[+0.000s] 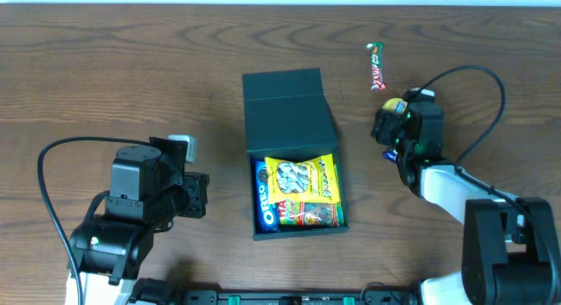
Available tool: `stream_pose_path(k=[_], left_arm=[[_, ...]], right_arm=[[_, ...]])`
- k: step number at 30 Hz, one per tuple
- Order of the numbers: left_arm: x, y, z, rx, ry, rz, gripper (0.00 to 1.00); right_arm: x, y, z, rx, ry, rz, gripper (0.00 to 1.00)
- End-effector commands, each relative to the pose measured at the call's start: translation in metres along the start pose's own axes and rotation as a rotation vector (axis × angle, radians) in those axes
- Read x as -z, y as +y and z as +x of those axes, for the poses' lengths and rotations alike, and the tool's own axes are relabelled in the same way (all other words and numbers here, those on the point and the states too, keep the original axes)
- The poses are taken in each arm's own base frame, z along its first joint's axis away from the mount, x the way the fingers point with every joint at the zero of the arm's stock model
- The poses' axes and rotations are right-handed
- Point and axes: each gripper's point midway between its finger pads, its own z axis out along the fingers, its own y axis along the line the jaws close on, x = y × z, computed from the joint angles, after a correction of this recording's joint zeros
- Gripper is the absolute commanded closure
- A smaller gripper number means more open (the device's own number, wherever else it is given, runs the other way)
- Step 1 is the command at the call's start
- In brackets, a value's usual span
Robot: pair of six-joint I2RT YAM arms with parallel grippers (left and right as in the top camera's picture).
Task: Pack container
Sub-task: 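Close the right gripper on the yellow tube and lift it, then carry the yellow tube left over the black box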
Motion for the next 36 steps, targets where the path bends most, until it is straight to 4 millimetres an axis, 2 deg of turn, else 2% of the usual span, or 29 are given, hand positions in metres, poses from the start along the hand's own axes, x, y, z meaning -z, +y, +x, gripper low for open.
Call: stream_pose_path(k=[1, 9, 15, 17, 22, 25, 31, 36], left_arm=[[0.006, -0.001, -0.009, -0.029, -0.032, -0.007, 0.94], [0.006, -0.001, -0.009, -0.029, -0.031, -0.007, 0.94], [0.006, -0.001, -0.008, -0.029, -0.03, -0.007, 0.94], [0.006, -0.001, -0.008, -0.029, -0.03, -0.007, 0.94], [0.006, -0.001, -0.008, -0.029, -0.03, -0.007, 0.94], [0.006, -0.001, -0.009, -0.032, -0.031, -0.008, 0.94], [0.007, -0.002, -0.01, -0.047, -0.034, -0.007, 0.94], [0.022, -0.007, -0.022, -0.065, -0.064, -0.013, 0.95]], right_arm=[[-0.003, -0.001, 0.001, 0.006, 0.012, 0.008, 0.42], [-0.003, -0.001, 0.006, 0.006, 0.035, 0.01, 0.6], [0.012, 0.01, -0.015, 0.005, -0.01, -0.034, 0.68], [0.024, 0.011, -0.023, 0.022, -0.009, -0.026, 0.73], [0.058, 0.006, -0.042, 0.113, 0.042, 0.06, 0.76], [0.077, 0.011, -0.054, 0.16, 0.064, 0.09, 0.77], [0.111, 0.037, -0.07, 0.238, 0.078, 0.106, 0.78], [0.137, 0.07, -0.065, 0.378, 0.121, 0.121, 0.81]])
